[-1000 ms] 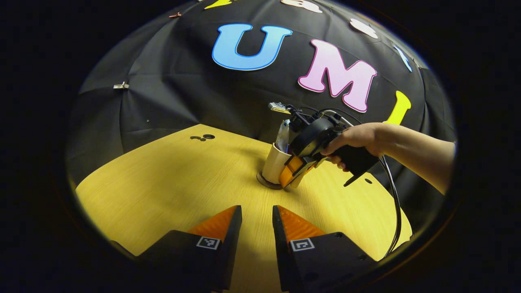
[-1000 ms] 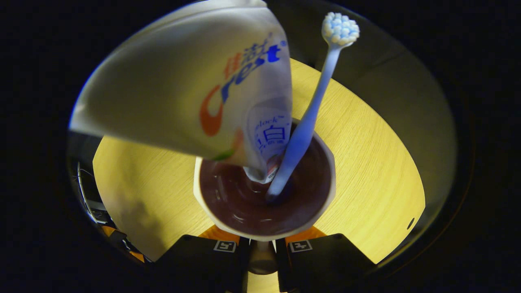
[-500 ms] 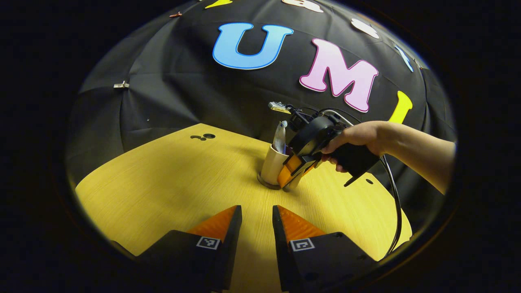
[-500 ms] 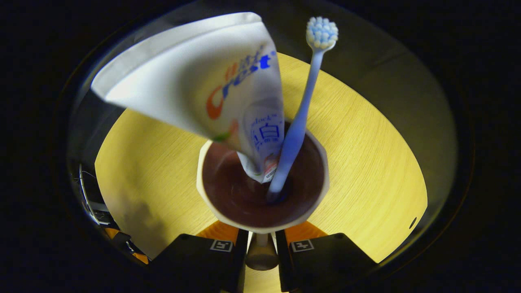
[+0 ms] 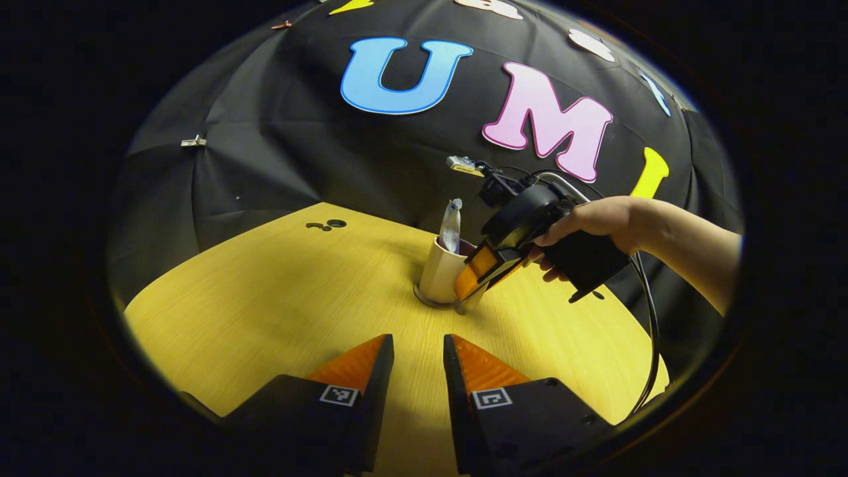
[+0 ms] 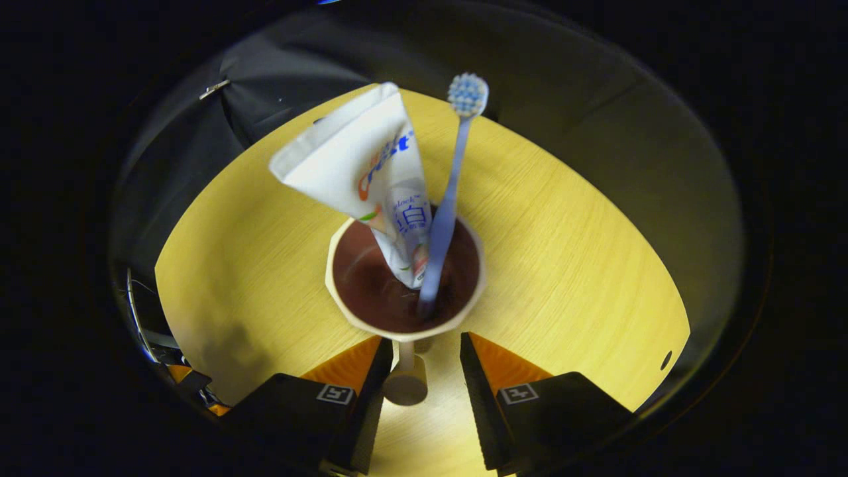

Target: Put the toothbrush and toothpaste on the desktop into the cup, then pick up the cup and place it on the coaster on the desktop.

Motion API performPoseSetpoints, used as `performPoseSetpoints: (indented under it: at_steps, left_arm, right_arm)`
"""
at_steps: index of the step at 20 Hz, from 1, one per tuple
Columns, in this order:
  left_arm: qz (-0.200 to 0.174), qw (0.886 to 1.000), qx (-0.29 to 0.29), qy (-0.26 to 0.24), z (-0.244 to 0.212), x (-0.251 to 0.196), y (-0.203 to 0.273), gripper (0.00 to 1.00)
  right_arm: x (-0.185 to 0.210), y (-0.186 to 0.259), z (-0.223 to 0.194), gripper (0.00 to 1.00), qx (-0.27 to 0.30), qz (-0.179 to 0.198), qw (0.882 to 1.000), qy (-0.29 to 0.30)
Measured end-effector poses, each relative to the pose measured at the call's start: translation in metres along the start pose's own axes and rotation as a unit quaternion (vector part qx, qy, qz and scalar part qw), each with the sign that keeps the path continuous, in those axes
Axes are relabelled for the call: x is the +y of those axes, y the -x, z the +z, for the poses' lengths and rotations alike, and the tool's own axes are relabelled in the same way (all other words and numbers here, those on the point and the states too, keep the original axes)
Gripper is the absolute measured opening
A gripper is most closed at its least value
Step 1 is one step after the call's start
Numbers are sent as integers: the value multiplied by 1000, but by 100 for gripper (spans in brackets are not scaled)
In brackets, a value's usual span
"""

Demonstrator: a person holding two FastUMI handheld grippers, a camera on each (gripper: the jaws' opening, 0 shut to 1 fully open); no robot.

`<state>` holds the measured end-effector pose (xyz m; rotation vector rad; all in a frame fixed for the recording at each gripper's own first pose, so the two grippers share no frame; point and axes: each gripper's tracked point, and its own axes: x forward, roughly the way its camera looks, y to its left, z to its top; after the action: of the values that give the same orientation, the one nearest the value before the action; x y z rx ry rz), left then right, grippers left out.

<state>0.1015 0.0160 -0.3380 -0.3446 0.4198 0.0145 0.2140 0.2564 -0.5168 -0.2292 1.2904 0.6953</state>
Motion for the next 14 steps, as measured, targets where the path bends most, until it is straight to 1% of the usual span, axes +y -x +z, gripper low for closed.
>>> performPoseSetpoints:
  at_steps: [2,3,4,7,8,10,14]
  left_arm:
    - [1,1000,5,-2,0,-1,1,48]
    - [2,1000,8,-3,2,-2,3,48]
    - [2,1000,10,-4,4,-2,5,48]
    - [11,1000,19,-15,10,1,12,48]
    - [20,999,28,-21,10,5,13,48]
    - [25,998,46,-30,10,7,18,48]
    - [26,997,51,-44,27,7,33,48]
  right_arm:
    - [2,12,4,67,-23,2,1000,-7]
    - [1,19,6,67,-39,-2,999,-6]
    - [-1,26,8,79,-56,-6,998,-4]
    - [-1,46,6,84,-93,-18,995,-15]
    - [2,54,5,91,-105,-15,994,-21]
    - [7,75,5,94,-134,-10,990,-35]
    - [7,122,2,94,-191,-25,979,-63]
